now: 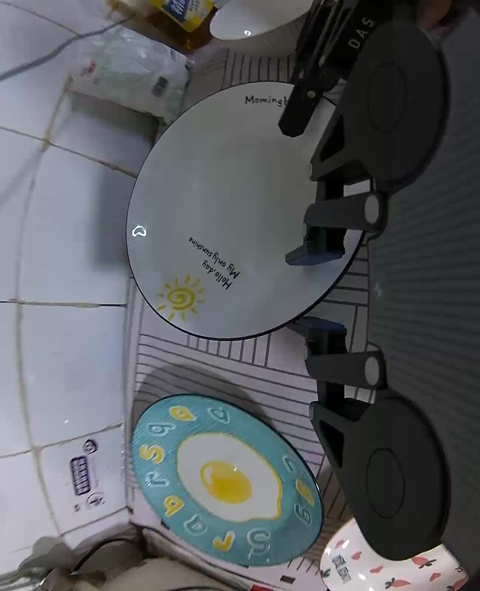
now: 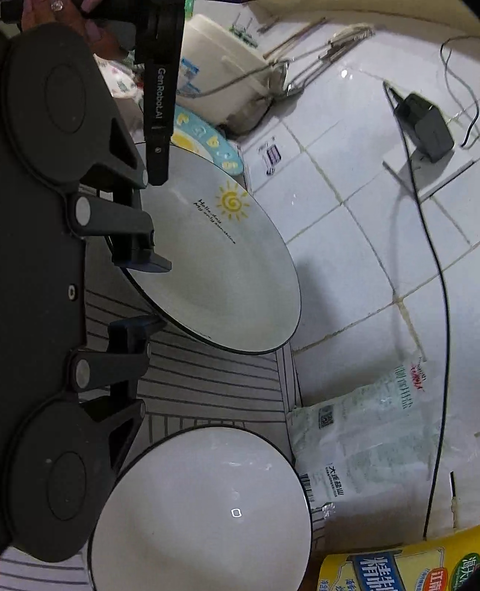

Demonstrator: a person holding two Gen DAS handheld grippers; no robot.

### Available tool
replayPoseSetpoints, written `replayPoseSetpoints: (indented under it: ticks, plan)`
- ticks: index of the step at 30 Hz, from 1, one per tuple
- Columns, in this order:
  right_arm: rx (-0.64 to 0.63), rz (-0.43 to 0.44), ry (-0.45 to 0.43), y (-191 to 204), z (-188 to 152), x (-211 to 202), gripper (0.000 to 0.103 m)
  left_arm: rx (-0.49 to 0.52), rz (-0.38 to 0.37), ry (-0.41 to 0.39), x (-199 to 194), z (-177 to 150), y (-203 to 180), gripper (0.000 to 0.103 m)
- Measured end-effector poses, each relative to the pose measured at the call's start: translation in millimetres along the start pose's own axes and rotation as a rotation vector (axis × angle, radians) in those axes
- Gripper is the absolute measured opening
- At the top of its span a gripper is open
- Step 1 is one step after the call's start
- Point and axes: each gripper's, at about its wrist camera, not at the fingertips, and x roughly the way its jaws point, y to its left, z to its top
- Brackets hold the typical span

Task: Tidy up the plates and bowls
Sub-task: 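Slide the white sun plate toward the bowls and open the right gripper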

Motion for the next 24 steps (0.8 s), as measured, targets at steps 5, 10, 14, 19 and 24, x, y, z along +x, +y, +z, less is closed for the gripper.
replayPoseSetpoints:
  ticks: [5, 10, 14, 19, 24]
  plan:
    - [-0.057, -0.076, 0.012, 10.5, -2.6, 13.2, 0.032, -0.027, 0.008, 0.017, 12.1, 3.3, 0.5, 0.027]
    - [-0.116, -0.144, 0.048, 23.1, 5.1, 21.7, 0.035, -0.107, 0.003, 0.068, 12.5, 7.1, 1.6, 0.027]
    - [-0.188, -0.181, 0.097, 36.2, 7.0, 20.0, 0.043, -0.199, -0.028, 0.076, -2.1, 3.0, 6.1, 0.031]
    - [-0.239, -0.184, 0.093, 46.2, 7.5, -7.9, 0.054, -0.159, 0.010, 0.050, -33.3, -11.2, 1.4, 0.033]
    - [-0.244, -0.154, 0.068, 55.2, 10.6, -42.3, 0.058, -0.153, -0.004, 0.053, -63.6, -30.4, 4.6, 0.042]
